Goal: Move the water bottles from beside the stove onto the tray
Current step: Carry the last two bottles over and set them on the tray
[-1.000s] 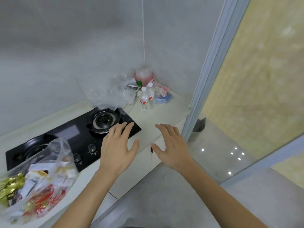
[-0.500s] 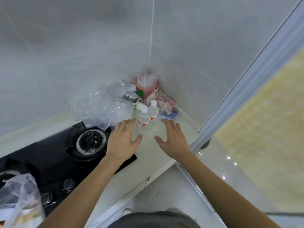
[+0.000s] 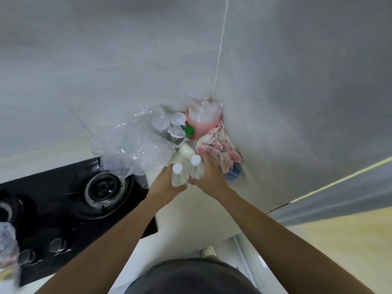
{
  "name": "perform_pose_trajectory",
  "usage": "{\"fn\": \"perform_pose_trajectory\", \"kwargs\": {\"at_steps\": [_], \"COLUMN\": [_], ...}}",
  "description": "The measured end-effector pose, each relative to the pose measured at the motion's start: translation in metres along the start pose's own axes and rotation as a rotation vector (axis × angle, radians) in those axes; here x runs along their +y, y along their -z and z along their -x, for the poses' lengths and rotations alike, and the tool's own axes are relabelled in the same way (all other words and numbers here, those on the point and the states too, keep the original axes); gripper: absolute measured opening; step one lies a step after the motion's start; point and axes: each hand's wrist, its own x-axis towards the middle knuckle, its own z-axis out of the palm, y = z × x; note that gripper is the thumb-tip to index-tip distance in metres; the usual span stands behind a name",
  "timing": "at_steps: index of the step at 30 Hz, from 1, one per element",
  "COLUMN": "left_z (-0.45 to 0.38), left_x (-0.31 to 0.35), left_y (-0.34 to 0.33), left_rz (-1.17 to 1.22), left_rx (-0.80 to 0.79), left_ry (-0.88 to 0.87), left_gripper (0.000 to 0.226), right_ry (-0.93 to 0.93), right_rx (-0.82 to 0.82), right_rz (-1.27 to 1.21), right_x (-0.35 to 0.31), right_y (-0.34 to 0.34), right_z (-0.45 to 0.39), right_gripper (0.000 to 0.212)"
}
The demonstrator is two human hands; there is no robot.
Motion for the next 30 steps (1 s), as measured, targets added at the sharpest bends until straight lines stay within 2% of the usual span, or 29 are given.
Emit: {"fn": "perform_pose_trajectory", "kwargs": {"at_steps": [3, 6, 9, 13, 17, 23, 28, 30], "left_z": [-0.009, -0.006, 0.005, 0.03, 0.073, 0.165, 0.273, 0.322], "left_x": [0.001, 0.008, 0.011, 0.002, -0.019, -0.062, -0.114, -0.136], "left_y": [-0.014, -0.018, -0.017, -0.011, 0.009, 0.054, 0.09, 0.105], "left_rz": [0.022, 0.044, 0.042, 0.121, 0.182, 0.217, 0.316, 0.341], "left_rx": [0.048, 0.1, 0.173, 0.265, 0.384, 0.575, 0.774, 0.867], "left_ry": [0.049, 0.113, 0.162, 0.28, 0.334, 0.322, 0.377, 0.41], "left_gripper": [0.068, 0.052, 0.043, 0.047, 0.053, 0.049, 0.045, 0.044], "right_ry": [-0.005, 0.025, 0.101, 0.119, 0.189, 0.333, 0.471, 0.51], "right_rx": [-0.136, -0.116, -0.089, -0.07, -0.097, -0.303, -0.482, -0.554], "right_rz": [-0.047, -0.15, -0.108, -0.12, -0.148, -0.176, -0.253, -0.322], "right_x": [0.012, 0.025, 0.032, 0.033, 0.019, -0.049, -0.152, -0.198], "right_y": [-0.005, -0.013, -0.013, -0.017, -0.022, -0.046, -0.083, -0.104], "right_z": [-0.015, -0.025, -0.031, -0.033, -0.028, 0.001, 0.057, 0.092], "right_gripper": [0.101, 0.096, 0.079, 0.058, 0.05, 0.057, 0.056, 0.049]}}
